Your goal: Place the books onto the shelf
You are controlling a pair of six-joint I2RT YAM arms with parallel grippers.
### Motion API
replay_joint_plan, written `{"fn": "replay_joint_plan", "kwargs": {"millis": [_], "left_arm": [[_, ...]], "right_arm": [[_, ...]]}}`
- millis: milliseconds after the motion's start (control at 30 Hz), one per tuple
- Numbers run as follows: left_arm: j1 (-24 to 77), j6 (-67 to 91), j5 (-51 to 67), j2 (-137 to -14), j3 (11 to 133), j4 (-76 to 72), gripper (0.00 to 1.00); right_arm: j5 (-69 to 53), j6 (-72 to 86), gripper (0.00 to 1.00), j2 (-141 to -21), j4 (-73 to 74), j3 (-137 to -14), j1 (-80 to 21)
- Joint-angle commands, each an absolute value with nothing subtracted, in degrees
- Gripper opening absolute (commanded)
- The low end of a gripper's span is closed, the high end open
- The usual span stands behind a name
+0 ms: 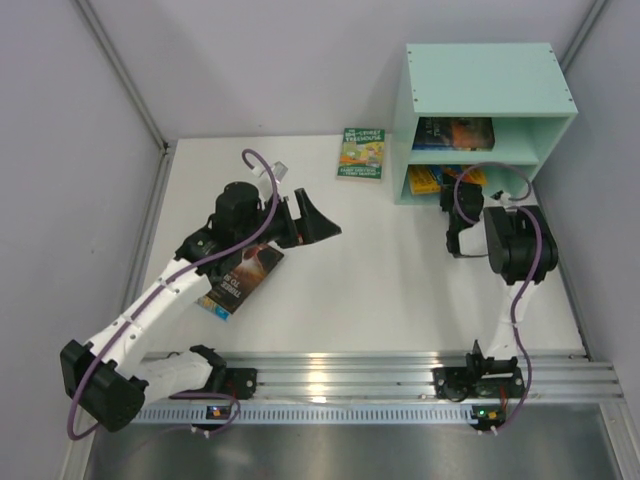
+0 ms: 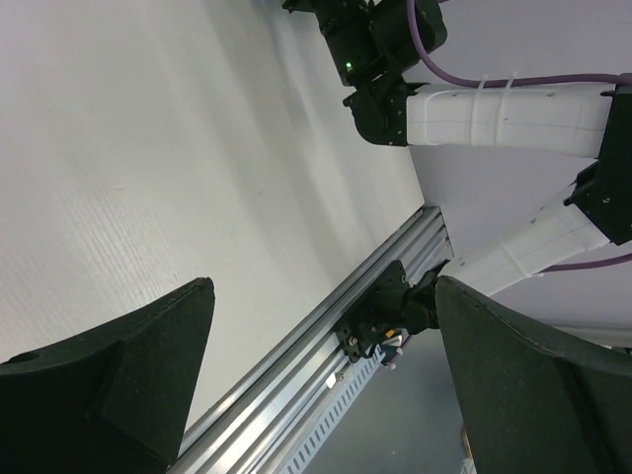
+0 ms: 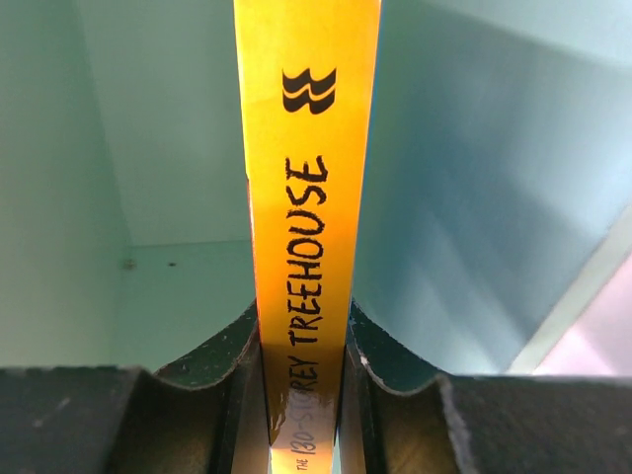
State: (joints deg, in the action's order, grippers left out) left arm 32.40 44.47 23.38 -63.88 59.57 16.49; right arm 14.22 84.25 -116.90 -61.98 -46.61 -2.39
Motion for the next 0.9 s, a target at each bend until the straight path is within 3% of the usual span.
{"fn": "replay_joint_plan", "kwargs": {"millis": [0, 200, 367, 867], "left_arm": [[32.5, 44.6, 24.0, -62.4, 59.2, 12.3, 0.98], [32.5, 44.7, 23.7, -61.8, 59.3, 12.2, 0.98], [32.5, 45.0, 24.2, -61.5, 59.3, 12.4, 0.98], [32.5, 46.1, 24.4, -60.3, 57.2, 10.9, 0.98]], "right_arm": [[14.2, 85.3, 0.11, -115.8, -55.3, -52.8, -4.4], [13.5, 86.7, 0.22, -114.5, -47.2, -53.6, -5.1], [10.8, 85.8, 0.43, -113.1, -37.3, -55.8, -5.4], [2.6, 81.4, 0.48, -110.4, -23.1, -58.4, -4.5]]}}
